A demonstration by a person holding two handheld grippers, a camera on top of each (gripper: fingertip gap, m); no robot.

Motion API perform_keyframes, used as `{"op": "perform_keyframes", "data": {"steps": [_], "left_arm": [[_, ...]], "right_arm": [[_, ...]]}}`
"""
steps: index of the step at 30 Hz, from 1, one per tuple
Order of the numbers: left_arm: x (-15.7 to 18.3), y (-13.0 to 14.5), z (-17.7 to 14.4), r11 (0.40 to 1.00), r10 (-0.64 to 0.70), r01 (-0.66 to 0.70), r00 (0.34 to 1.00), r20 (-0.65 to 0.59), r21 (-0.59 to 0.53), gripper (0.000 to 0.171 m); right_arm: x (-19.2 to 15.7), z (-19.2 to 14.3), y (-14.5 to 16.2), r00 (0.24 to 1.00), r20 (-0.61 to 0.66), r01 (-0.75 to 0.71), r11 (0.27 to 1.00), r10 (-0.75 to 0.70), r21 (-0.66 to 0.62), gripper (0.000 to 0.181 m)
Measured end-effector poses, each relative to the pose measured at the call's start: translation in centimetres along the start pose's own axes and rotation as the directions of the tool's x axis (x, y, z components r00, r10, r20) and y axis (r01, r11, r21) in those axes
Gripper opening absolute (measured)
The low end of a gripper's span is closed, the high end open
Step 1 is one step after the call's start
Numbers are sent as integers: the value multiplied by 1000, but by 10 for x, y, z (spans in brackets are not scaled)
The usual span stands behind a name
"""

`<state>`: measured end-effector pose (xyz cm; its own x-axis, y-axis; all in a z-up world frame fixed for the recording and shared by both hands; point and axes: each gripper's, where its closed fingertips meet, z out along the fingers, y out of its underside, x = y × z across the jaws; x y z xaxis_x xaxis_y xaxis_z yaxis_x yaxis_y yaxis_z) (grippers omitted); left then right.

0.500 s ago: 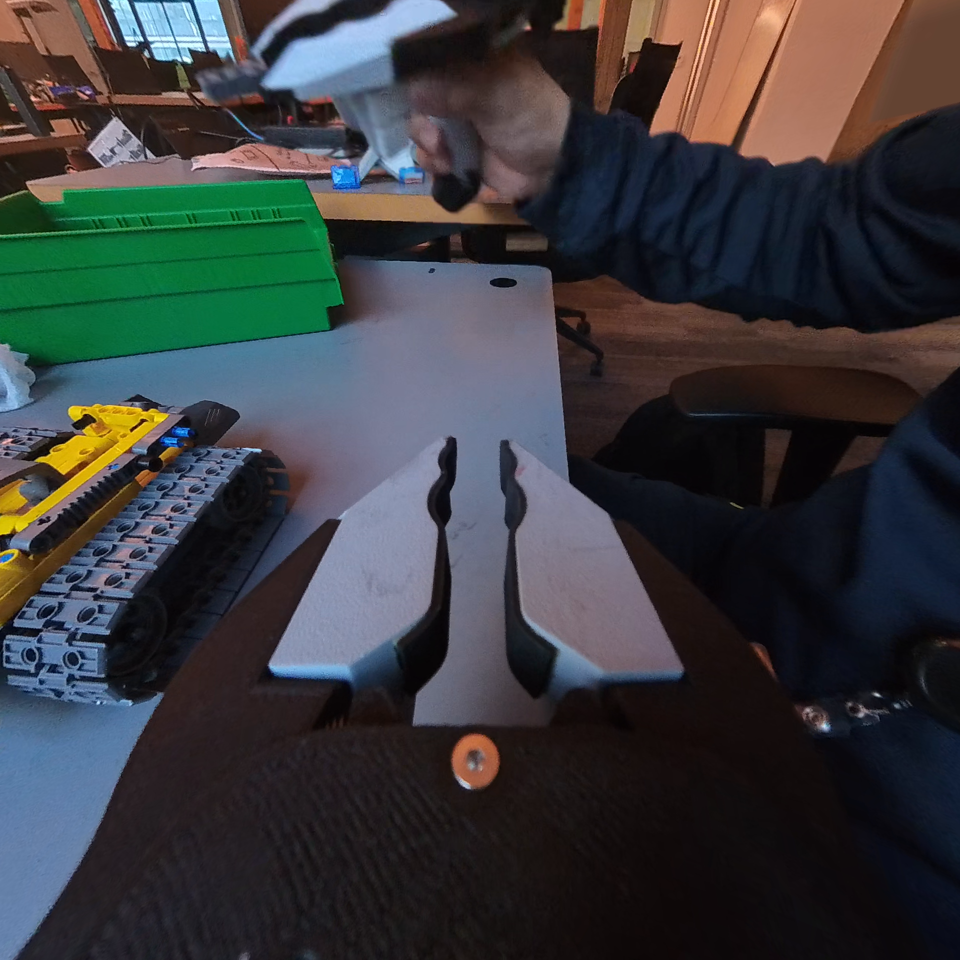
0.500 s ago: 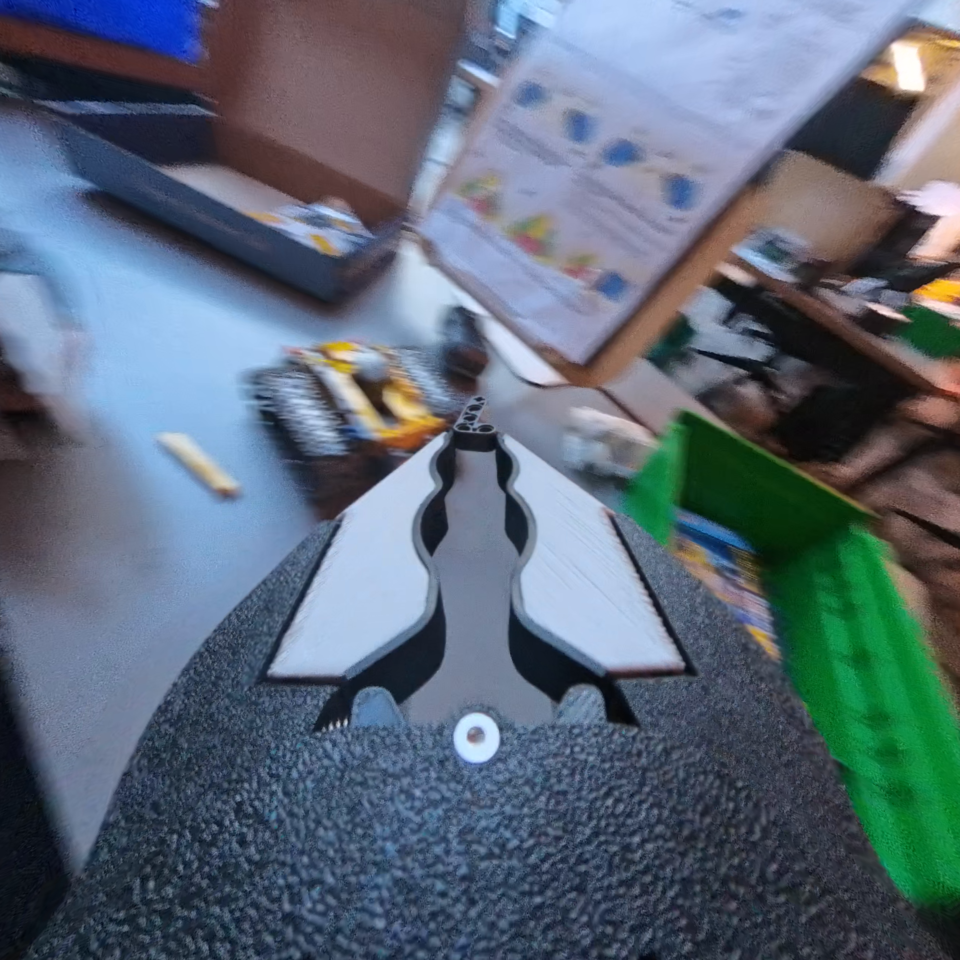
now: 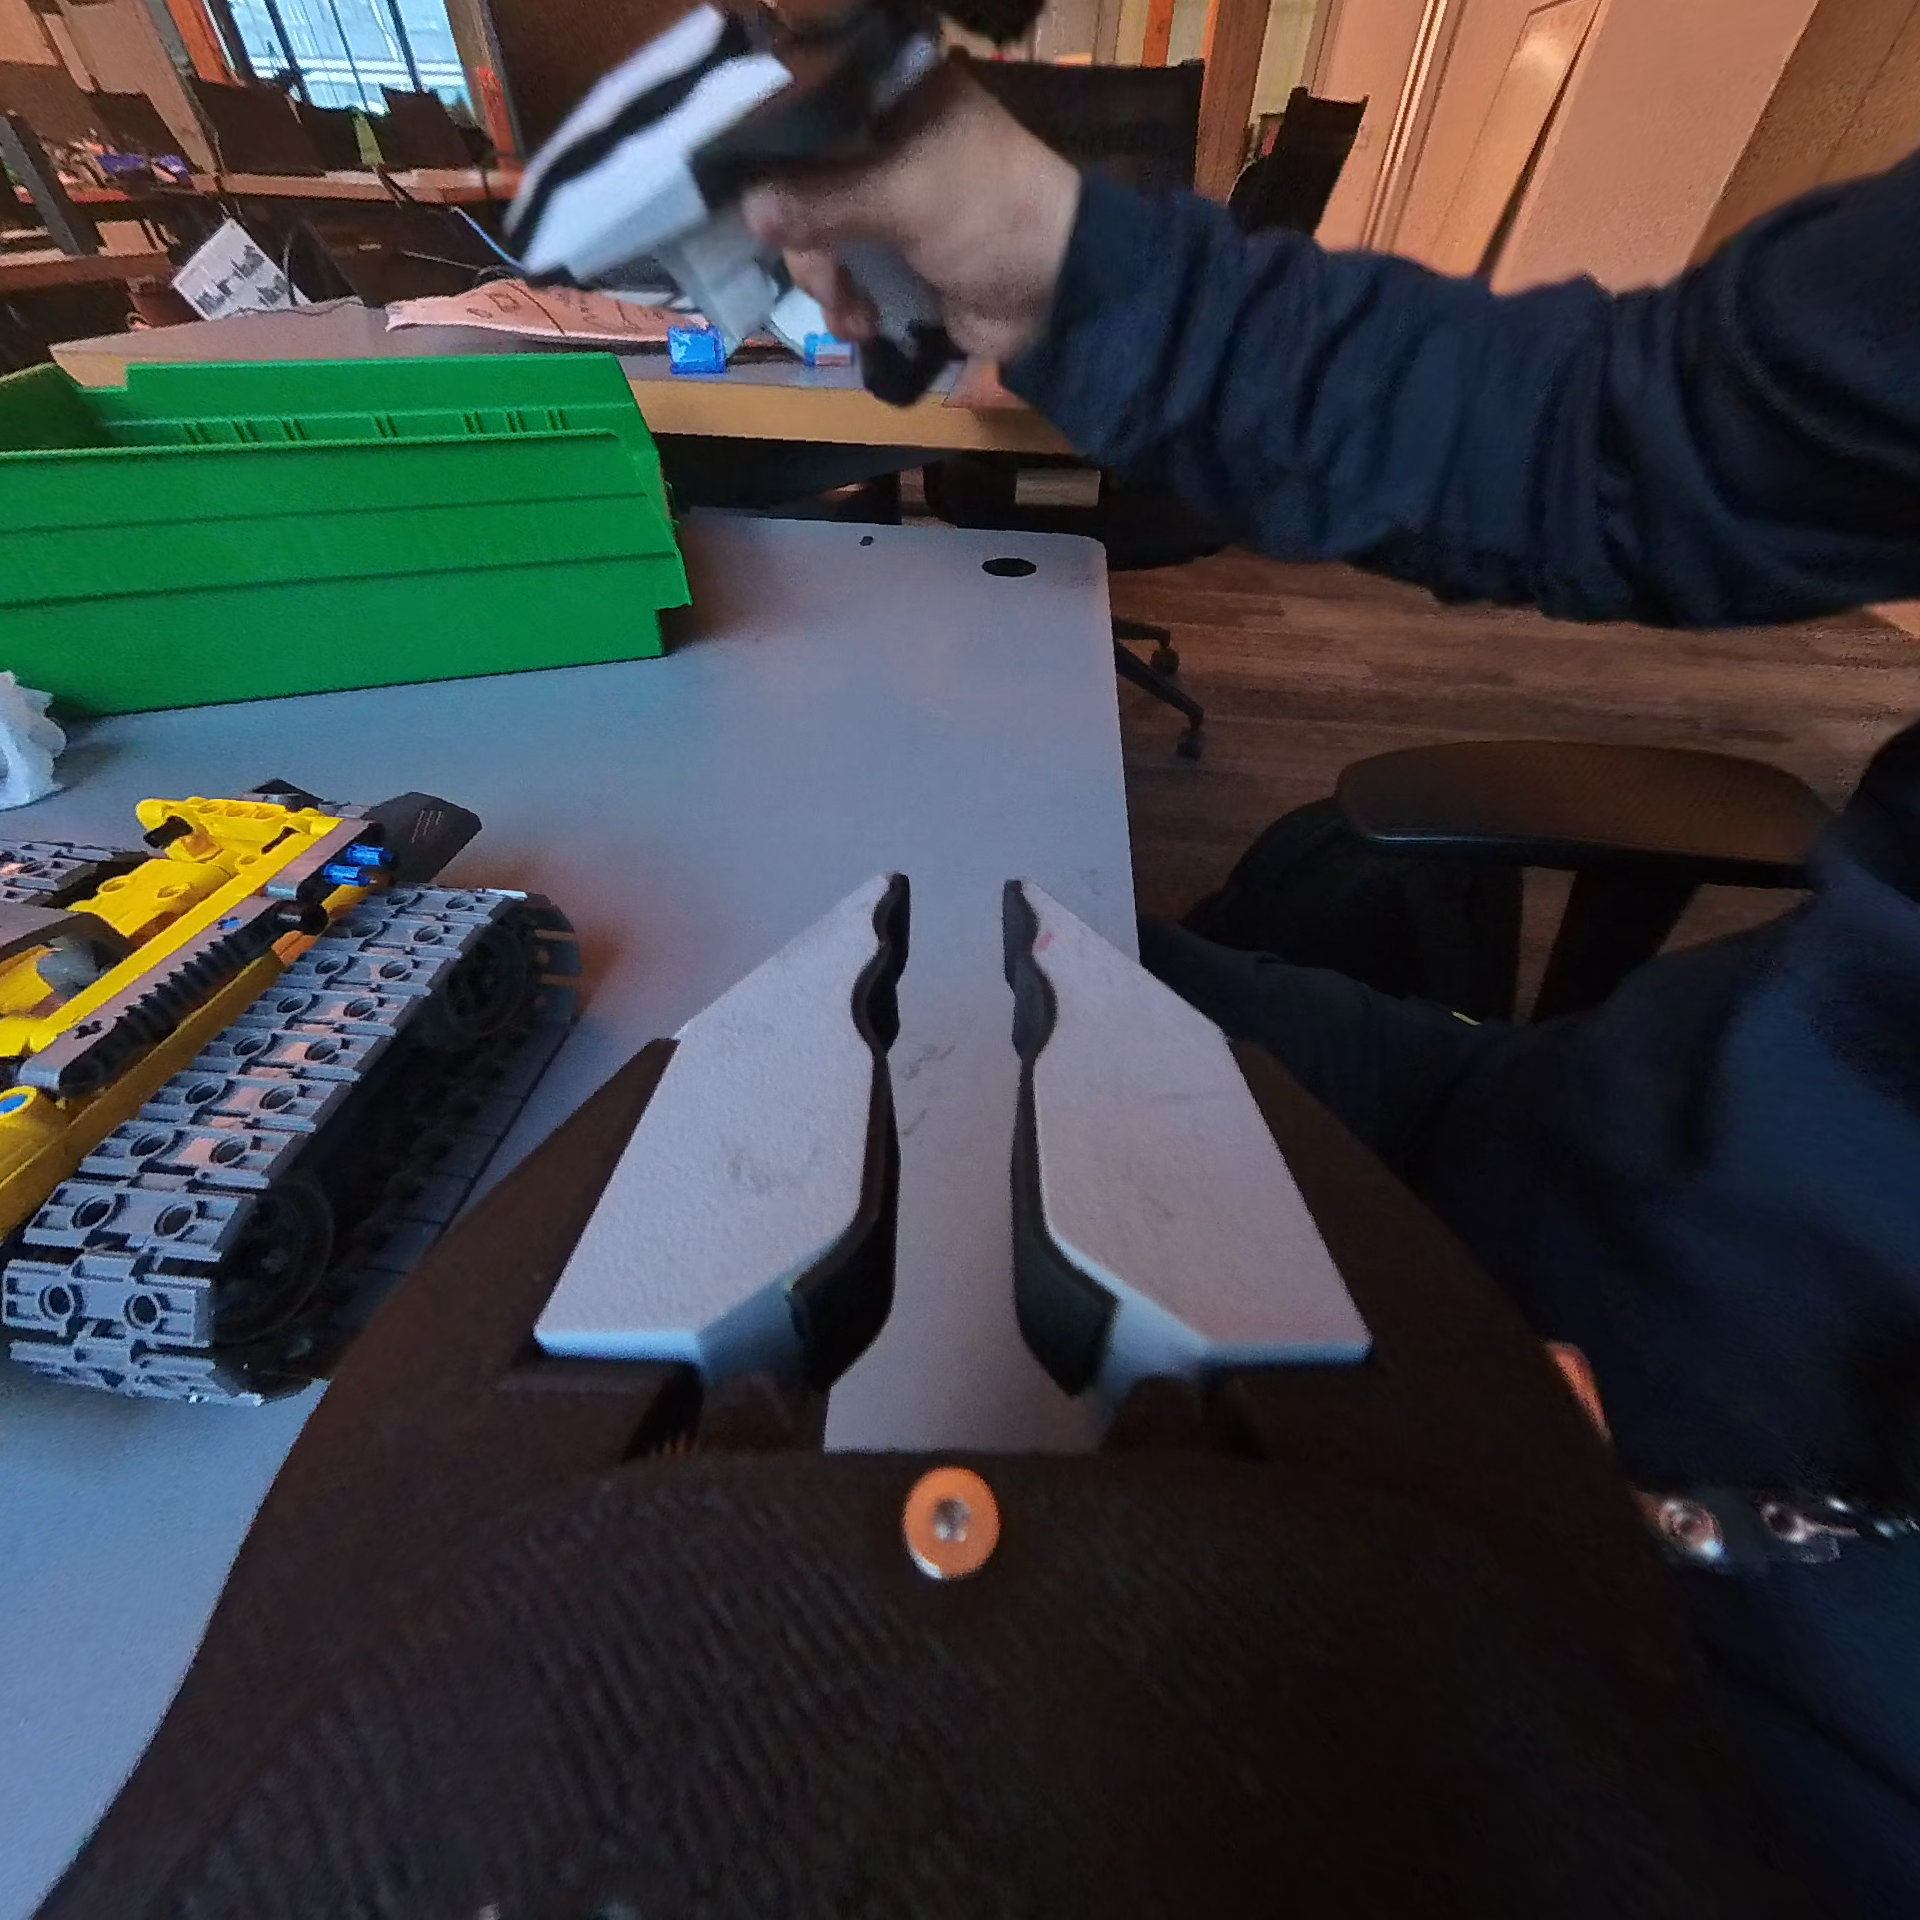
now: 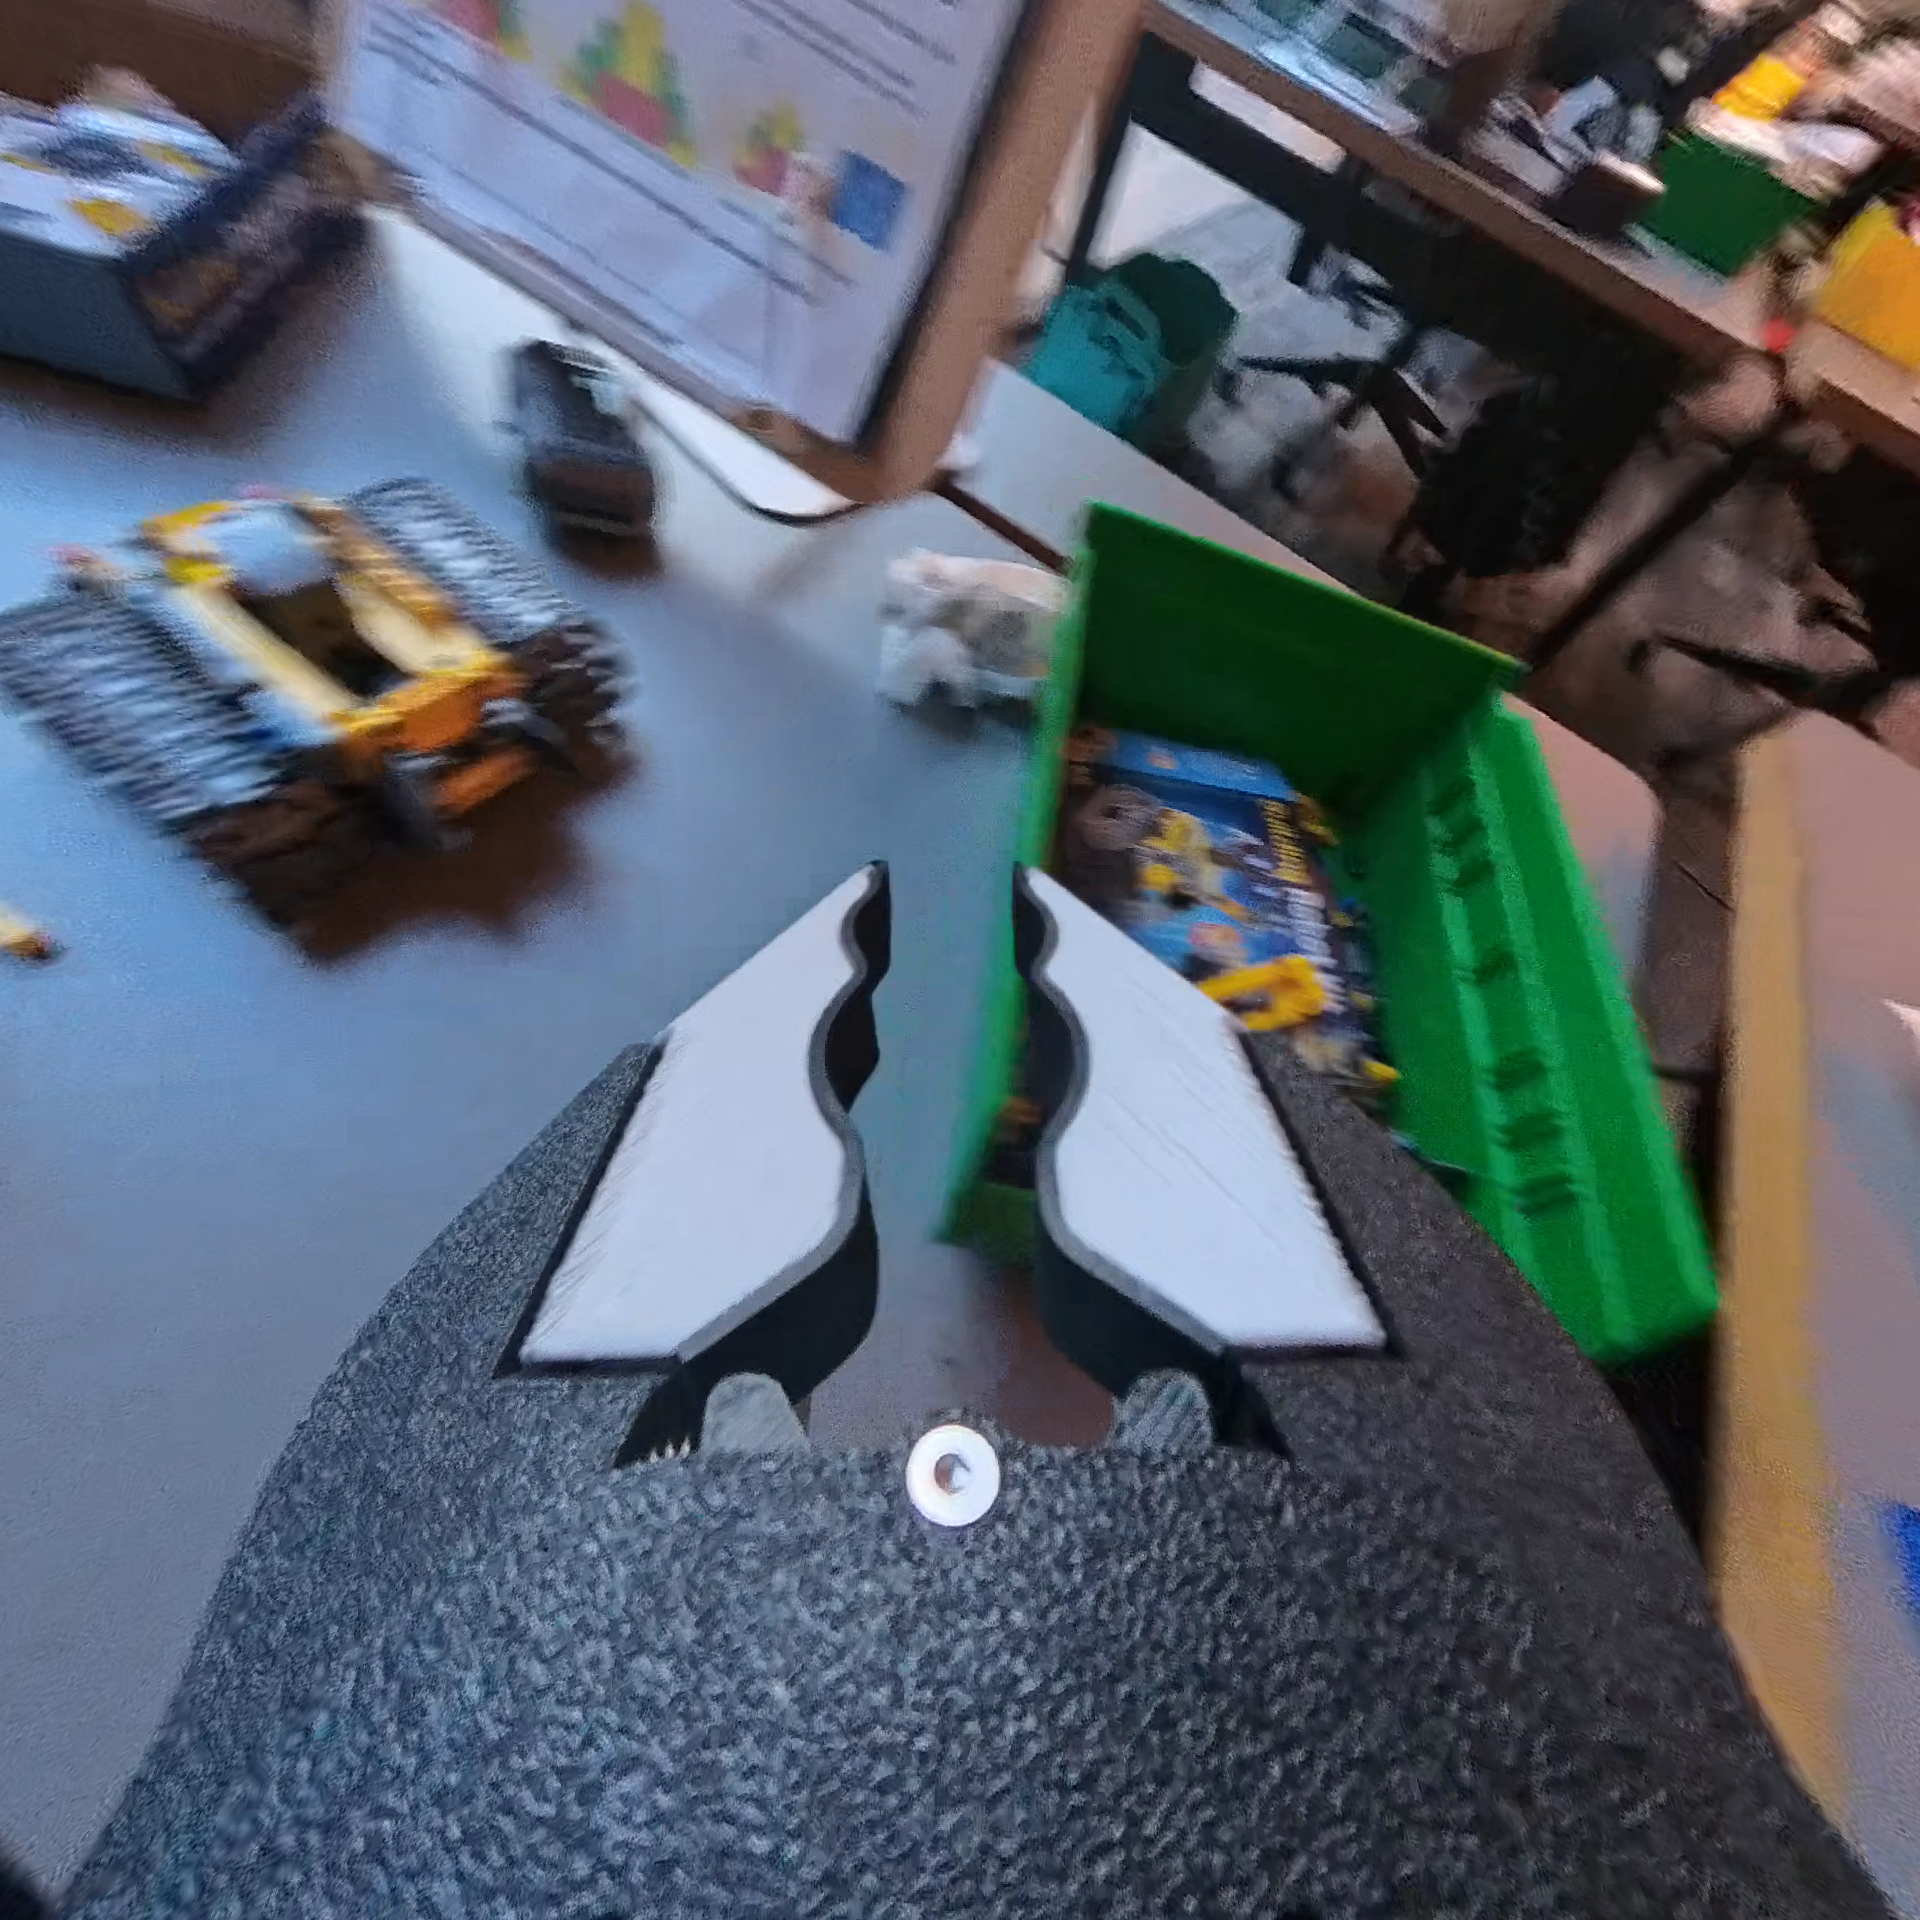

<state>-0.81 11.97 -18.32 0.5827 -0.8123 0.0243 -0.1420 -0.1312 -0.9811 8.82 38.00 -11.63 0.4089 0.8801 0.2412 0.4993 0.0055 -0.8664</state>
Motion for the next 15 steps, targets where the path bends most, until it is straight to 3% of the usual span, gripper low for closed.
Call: {"op": "perform_keyframes", "data": {"steps": [5, 8, 11, 15], "left_arm": [[1, -1, -1, 1000, 2, -2, 1000, -8, 6, 15], [2, 0, 0, 1000, 10, -10, 1000, -12, 3, 15], [4, 0, 0, 1000, 22, -22, 1000, -11, 1, 14], [5, 1, 0, 999, 32, -32, 999, -11, -6, 13]], "right_arm": [[-115, 5, 22, 983, 179, 41, 998, -49, 49, 16], [-169, 17, 42, 958, 278, 75, 997, -73, 5, 16], [-199, 28, 55, 945, 300, 140, 990, -127, -23, 16], [-227, 34, 55, 923, 371, 113, 993, -100, -15, 17]]}}
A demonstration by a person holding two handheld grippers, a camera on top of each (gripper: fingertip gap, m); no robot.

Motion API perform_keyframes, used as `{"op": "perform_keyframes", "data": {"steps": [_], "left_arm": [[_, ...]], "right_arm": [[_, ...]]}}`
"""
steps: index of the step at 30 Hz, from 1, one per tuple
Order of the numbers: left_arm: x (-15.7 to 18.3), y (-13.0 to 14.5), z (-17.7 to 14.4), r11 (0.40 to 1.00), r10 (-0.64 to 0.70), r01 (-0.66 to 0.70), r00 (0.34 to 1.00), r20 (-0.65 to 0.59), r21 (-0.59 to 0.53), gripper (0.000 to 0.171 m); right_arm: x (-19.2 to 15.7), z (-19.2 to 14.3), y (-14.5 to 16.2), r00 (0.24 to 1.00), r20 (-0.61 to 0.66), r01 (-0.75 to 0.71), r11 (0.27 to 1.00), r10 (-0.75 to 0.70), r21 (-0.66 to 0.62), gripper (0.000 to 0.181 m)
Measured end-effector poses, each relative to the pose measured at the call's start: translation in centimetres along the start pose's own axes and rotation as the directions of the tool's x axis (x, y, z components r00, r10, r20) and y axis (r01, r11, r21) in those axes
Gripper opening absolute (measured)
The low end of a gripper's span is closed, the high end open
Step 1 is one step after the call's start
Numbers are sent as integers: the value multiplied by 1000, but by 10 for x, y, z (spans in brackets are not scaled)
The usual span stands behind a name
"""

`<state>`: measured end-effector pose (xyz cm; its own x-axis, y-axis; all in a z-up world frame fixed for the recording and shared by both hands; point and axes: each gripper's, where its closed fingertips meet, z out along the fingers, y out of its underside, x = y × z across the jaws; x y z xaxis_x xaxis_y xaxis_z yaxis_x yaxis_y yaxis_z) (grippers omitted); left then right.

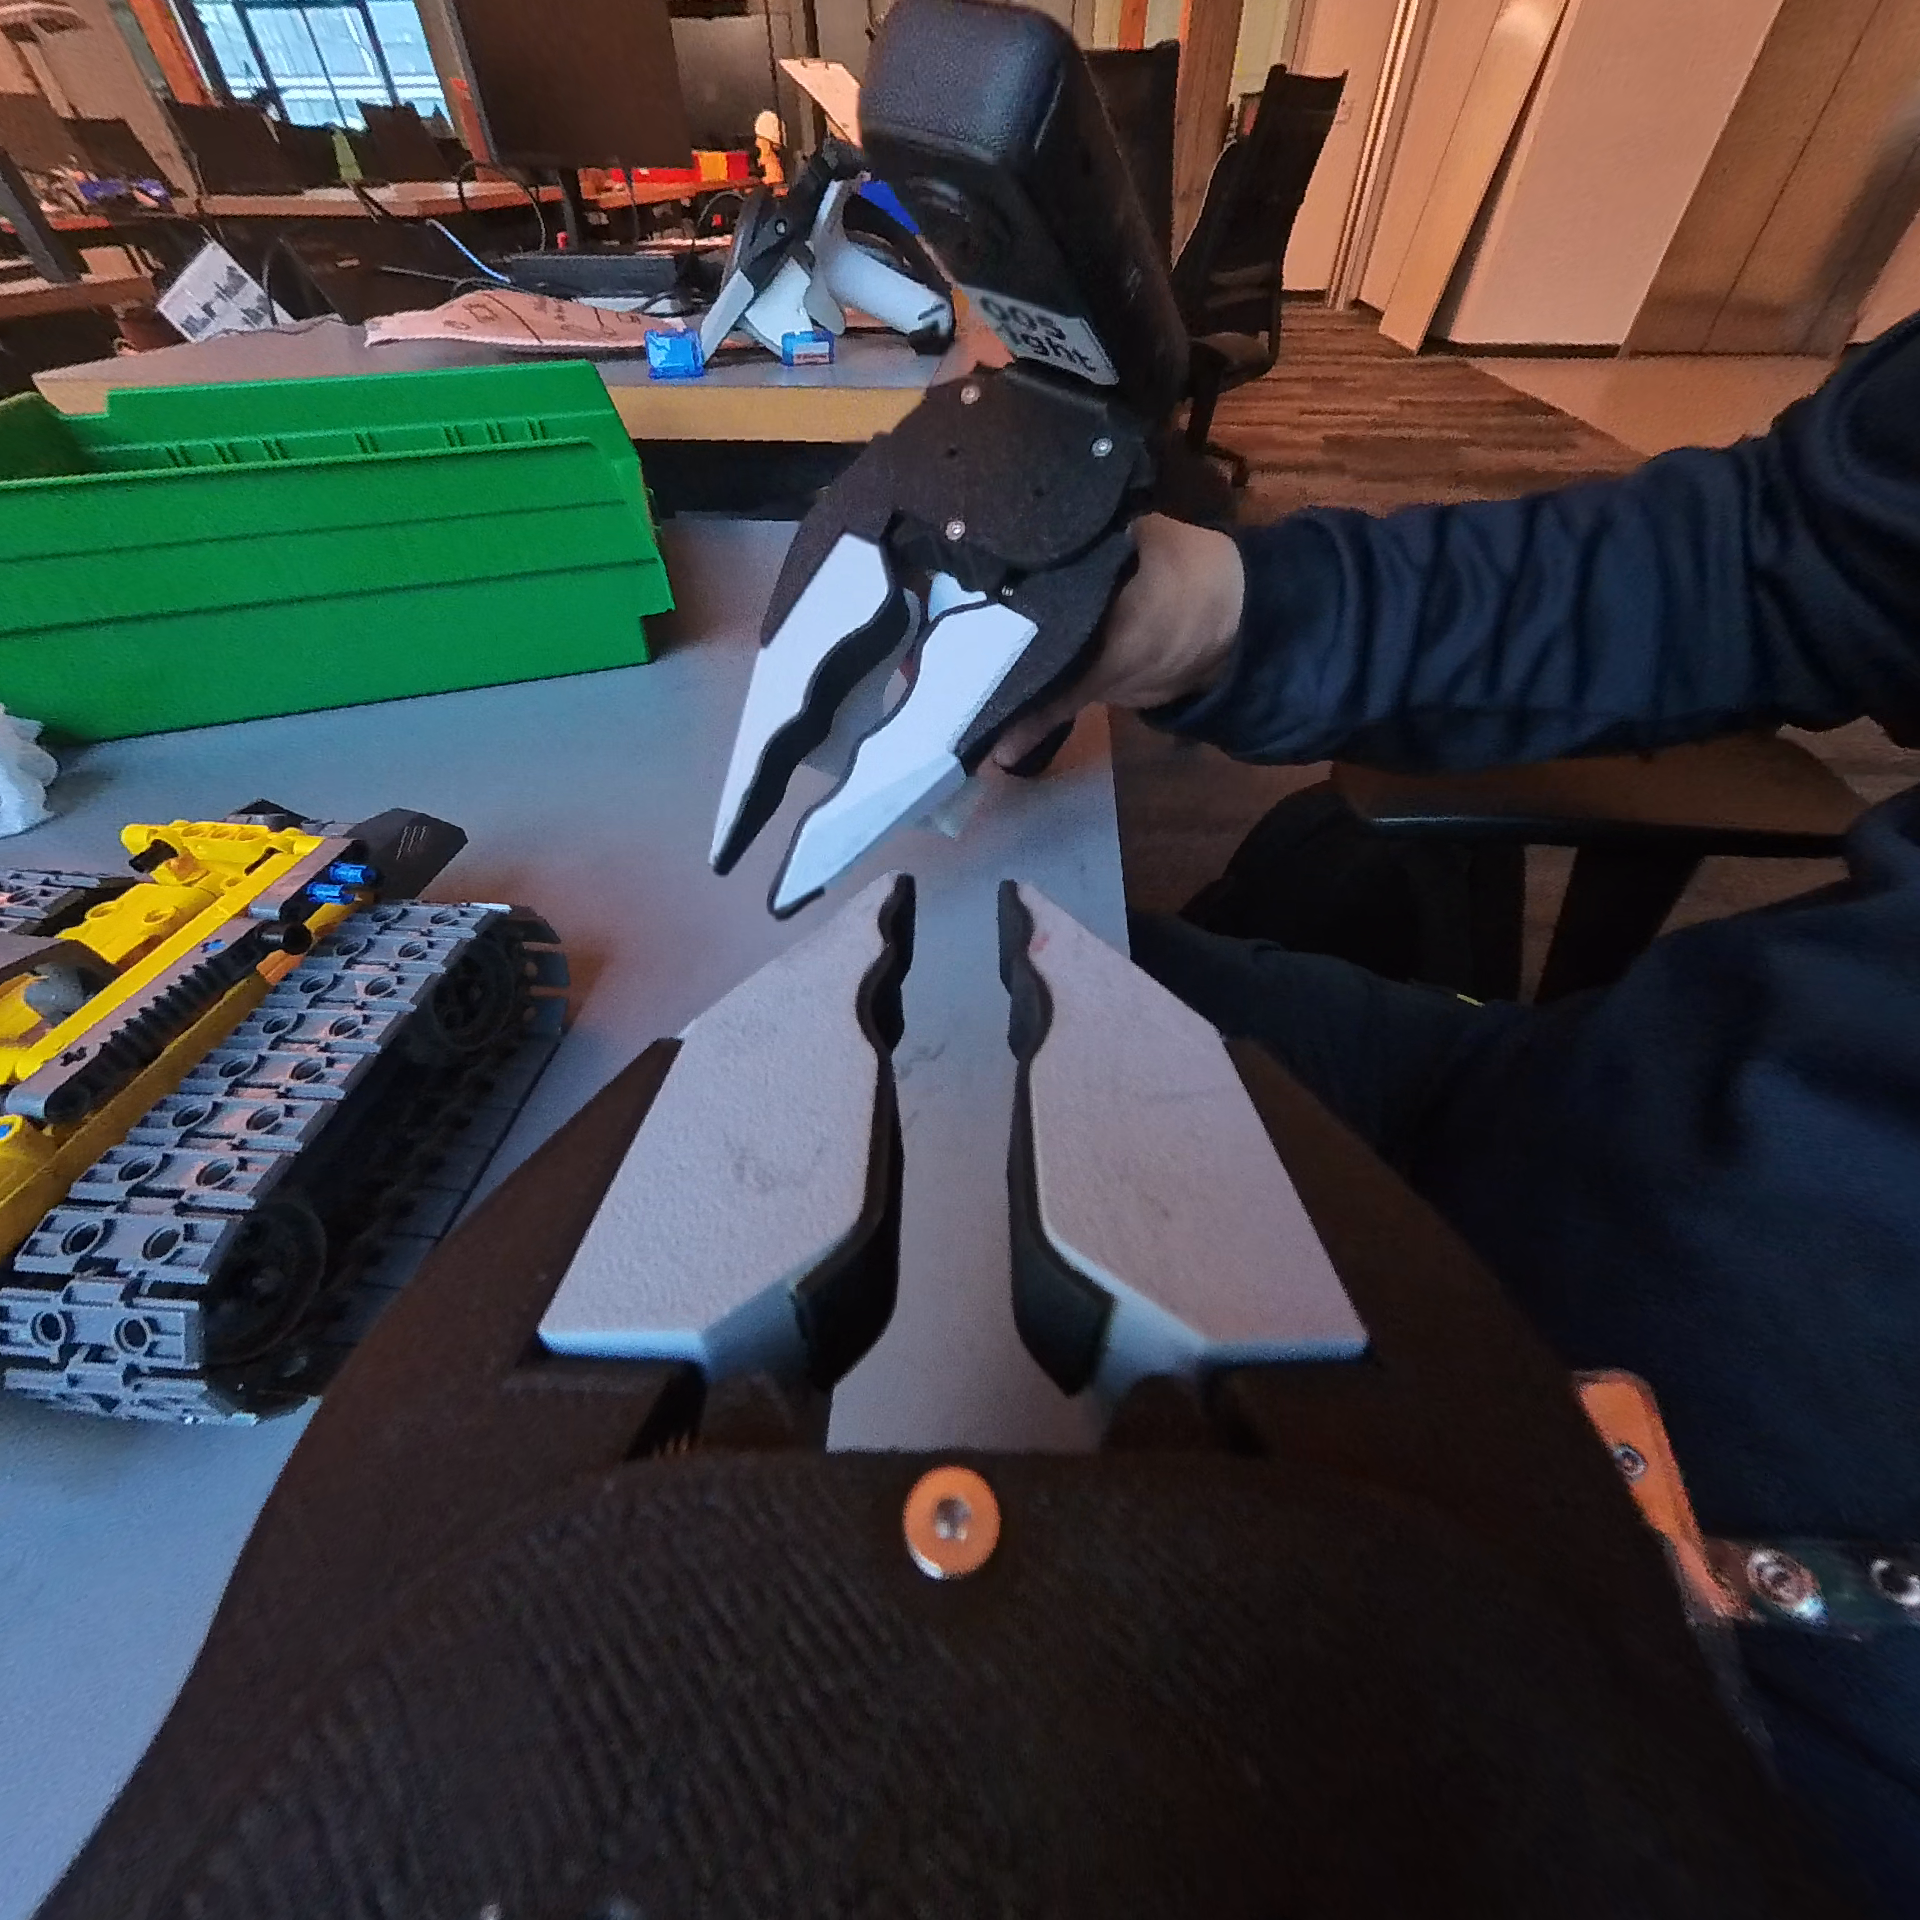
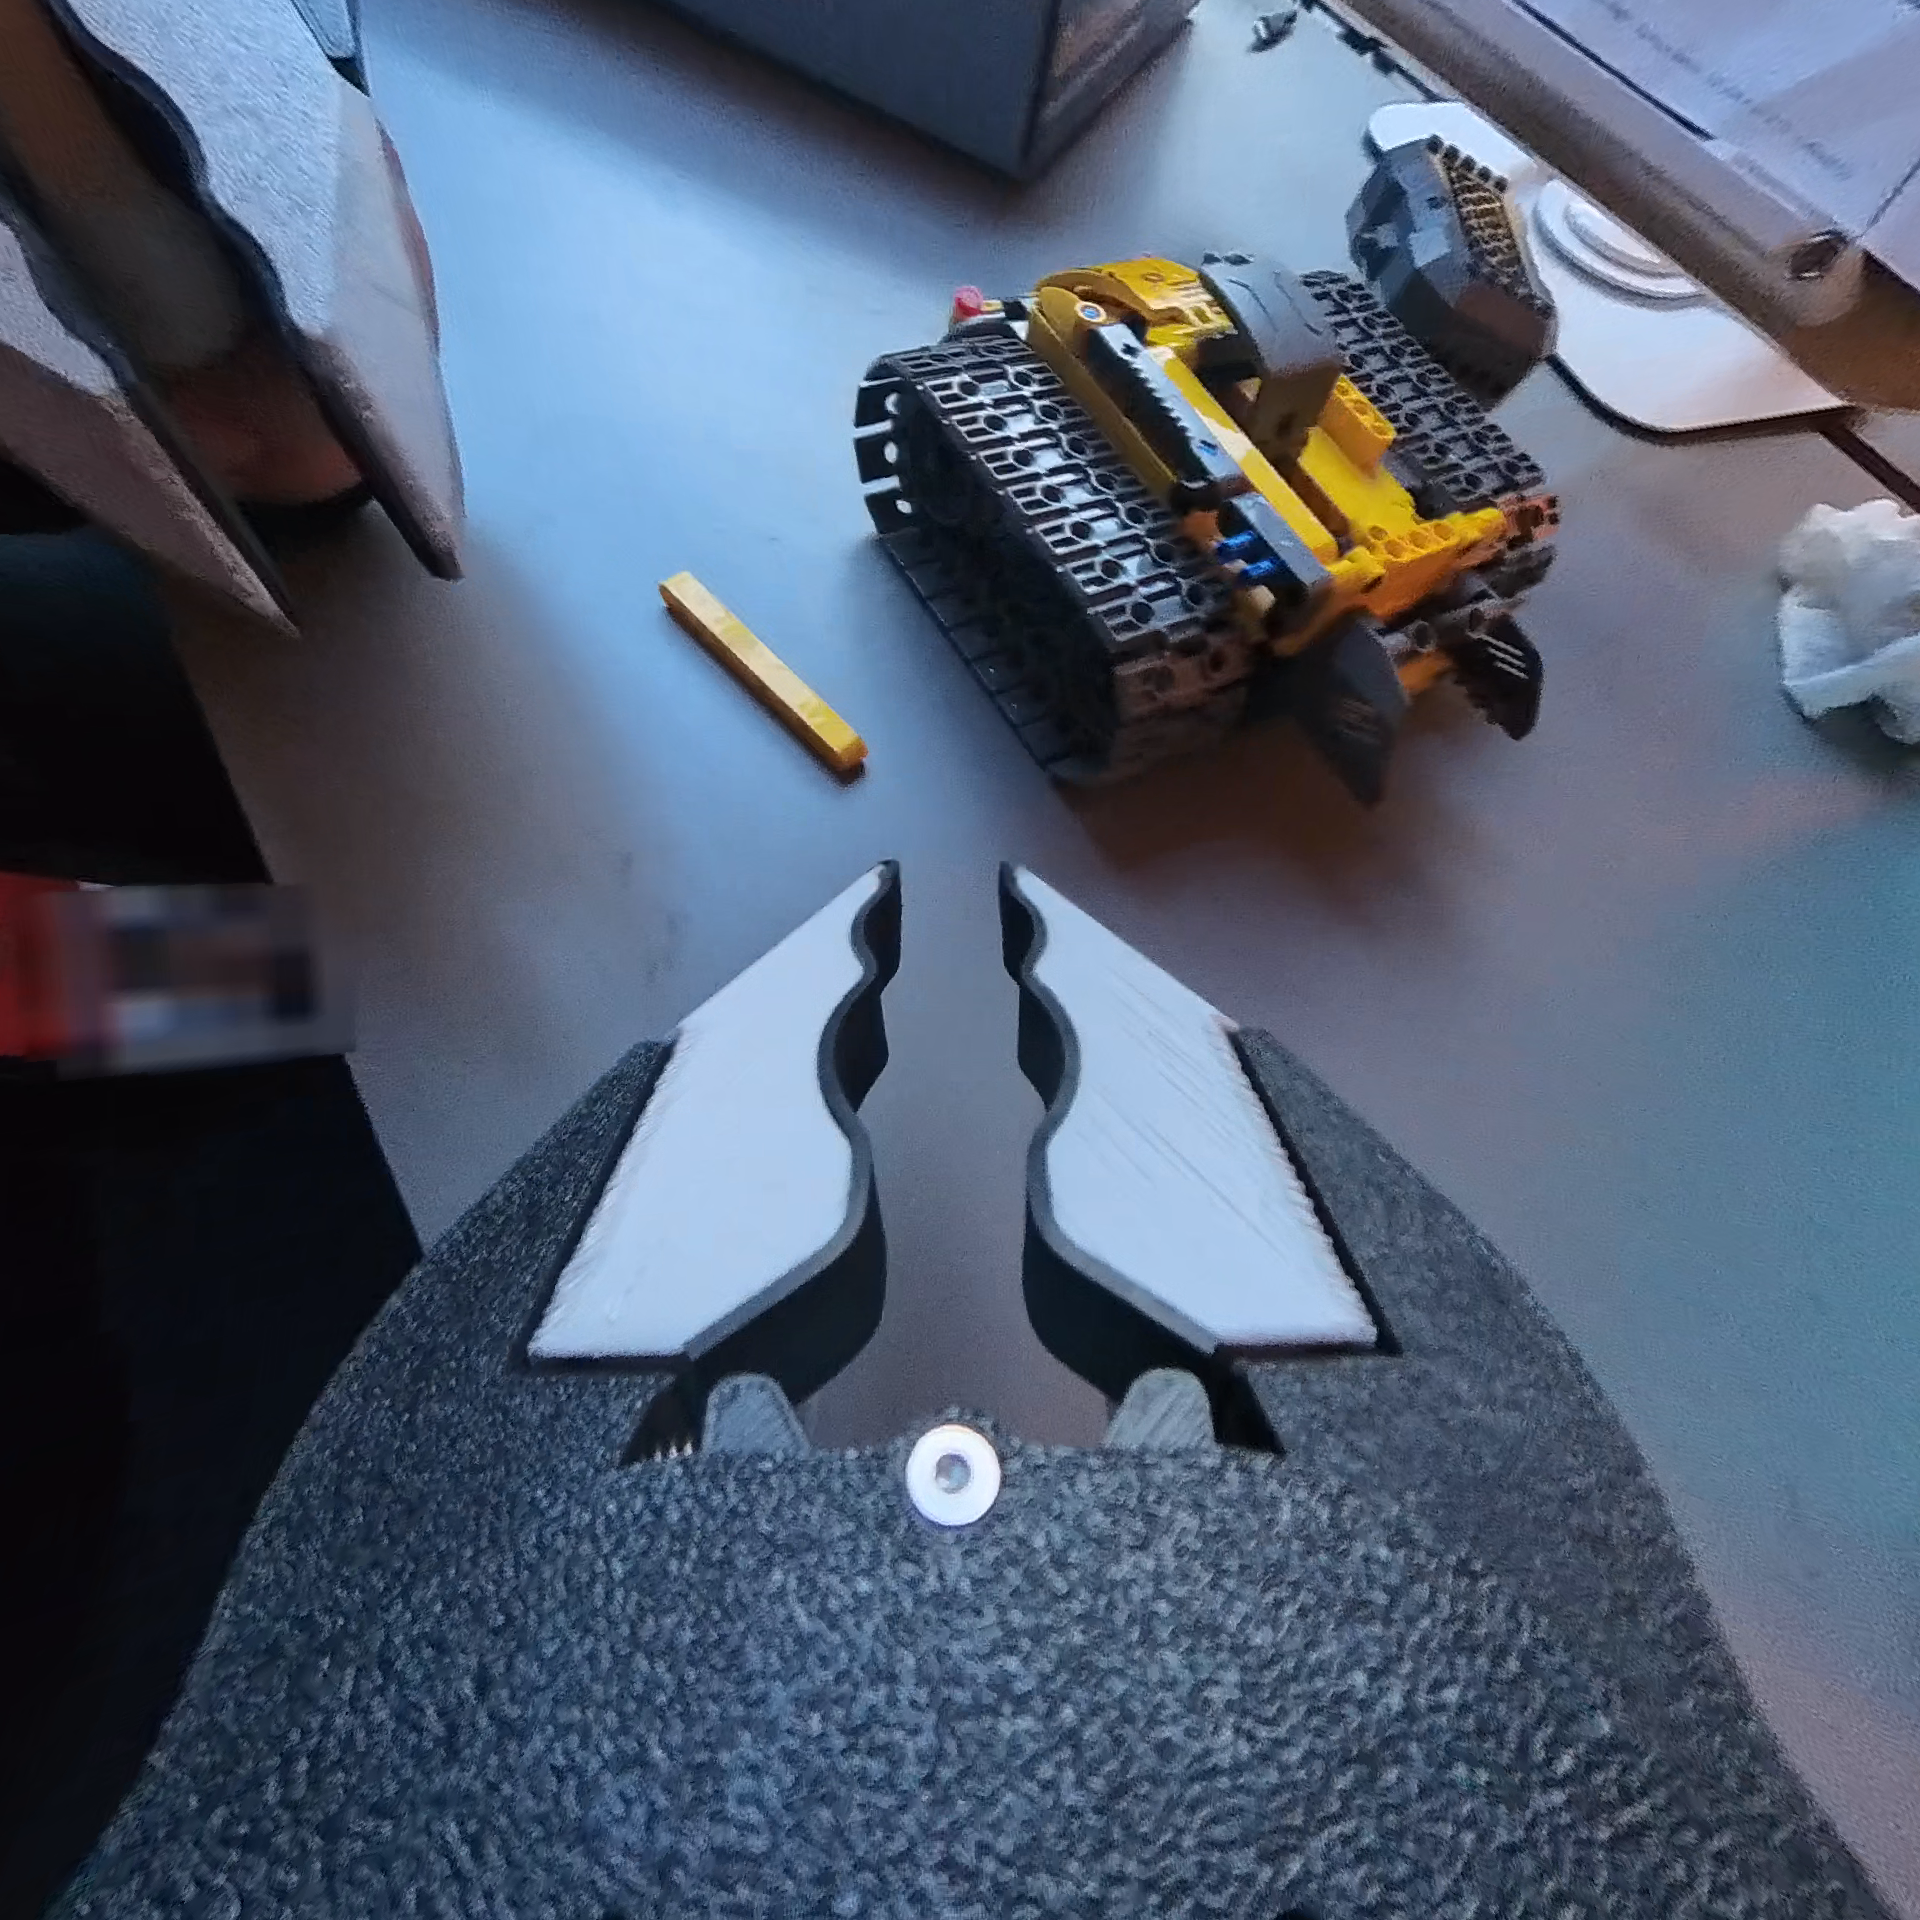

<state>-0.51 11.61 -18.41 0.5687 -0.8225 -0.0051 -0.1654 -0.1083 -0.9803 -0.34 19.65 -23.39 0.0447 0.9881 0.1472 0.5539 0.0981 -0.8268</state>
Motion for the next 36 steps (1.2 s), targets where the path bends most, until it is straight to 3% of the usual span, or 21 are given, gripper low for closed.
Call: {"op": "perform_keyframes", "data": {"steps": [11, 15, 20, 24, 27, 33, 36], "left_arm": [[0, 1, 1, 1000, 2, -2, 1000, -1, -7, 12], [-3, -1, -6, 999, 48, -49, 997, 58, 10, 10], [-49, 27, -56, 960, 223, -164, 939, 262, -228, 3], [-65, 45, -77, 956, 91, -14, 964, 249, -292, 8], [-65, 53, -74, 966, -2, 57, 977, 214, -253, 8], [-66, 66, -67, 936, -24, 89, 981, 191, -339, 12], [-64, 73, -64, 920, -24, 93, 983, 181, -381, 12]], "right_arm": [[-14, 9, -5, 999, 36, 30, 999, -31, 19, 17], [-11, 11, -3, 998, 58, 2, 1000, -3, 15, 18], [-12, 13, -1, 996, 89, -10, 1000, 9, 8, 23], [-18, 20, -5, 992, 128, 16, 1000, -16, 5, 23], [-31, 33, -14, 977, 190, 93, 996, -93, 11, 27], [-36, 61, -14, 936, 327, 164, 984, -134, -67, 31], [-48, 63, -7, 899, 426, 170, 977, -101, -129, 6]]}}
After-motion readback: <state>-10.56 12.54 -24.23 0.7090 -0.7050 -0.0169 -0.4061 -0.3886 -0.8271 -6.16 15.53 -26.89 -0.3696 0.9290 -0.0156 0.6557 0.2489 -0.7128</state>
